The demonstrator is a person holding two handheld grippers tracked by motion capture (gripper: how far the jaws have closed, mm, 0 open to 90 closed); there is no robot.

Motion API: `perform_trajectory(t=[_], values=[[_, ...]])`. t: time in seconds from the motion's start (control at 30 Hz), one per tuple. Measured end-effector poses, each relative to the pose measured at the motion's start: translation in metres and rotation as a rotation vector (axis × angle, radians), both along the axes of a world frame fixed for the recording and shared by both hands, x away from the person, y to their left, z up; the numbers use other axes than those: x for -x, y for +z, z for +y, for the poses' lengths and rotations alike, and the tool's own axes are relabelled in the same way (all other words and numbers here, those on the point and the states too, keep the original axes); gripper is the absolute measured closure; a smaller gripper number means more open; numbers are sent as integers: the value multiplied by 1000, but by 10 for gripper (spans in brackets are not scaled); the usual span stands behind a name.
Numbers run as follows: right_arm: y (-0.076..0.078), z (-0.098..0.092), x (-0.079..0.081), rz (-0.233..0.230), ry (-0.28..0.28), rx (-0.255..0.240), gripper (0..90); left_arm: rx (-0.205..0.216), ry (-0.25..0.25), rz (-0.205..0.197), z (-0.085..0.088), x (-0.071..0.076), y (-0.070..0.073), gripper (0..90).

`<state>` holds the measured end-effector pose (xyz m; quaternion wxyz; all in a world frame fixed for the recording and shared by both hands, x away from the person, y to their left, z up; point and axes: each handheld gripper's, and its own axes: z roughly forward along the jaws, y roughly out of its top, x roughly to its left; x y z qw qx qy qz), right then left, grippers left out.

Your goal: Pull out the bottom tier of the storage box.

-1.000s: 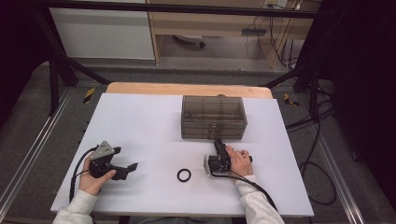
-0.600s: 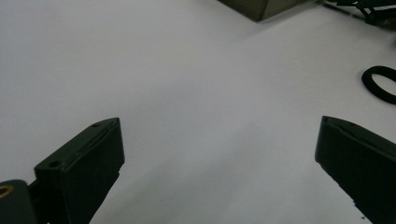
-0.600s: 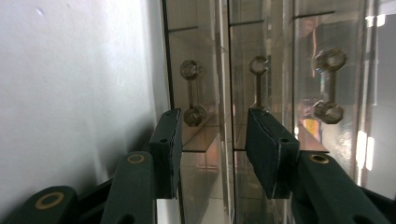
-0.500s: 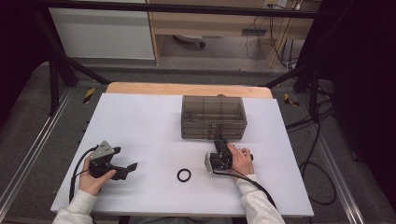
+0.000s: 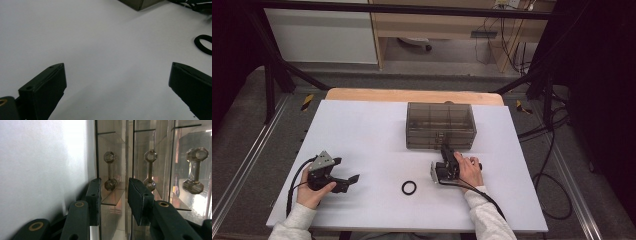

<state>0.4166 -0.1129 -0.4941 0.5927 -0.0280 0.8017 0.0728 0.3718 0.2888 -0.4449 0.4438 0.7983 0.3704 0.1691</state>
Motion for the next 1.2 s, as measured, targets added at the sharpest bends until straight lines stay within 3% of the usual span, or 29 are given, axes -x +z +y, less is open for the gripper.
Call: perform_trajectory(t=[0.43,1.2], values=[[-1,1,-1,-19,7,13,685,0,-1,0,0,0,0,9],[1,1,4,-9,7,24,689,2,1,-1,0,0,0,9]])
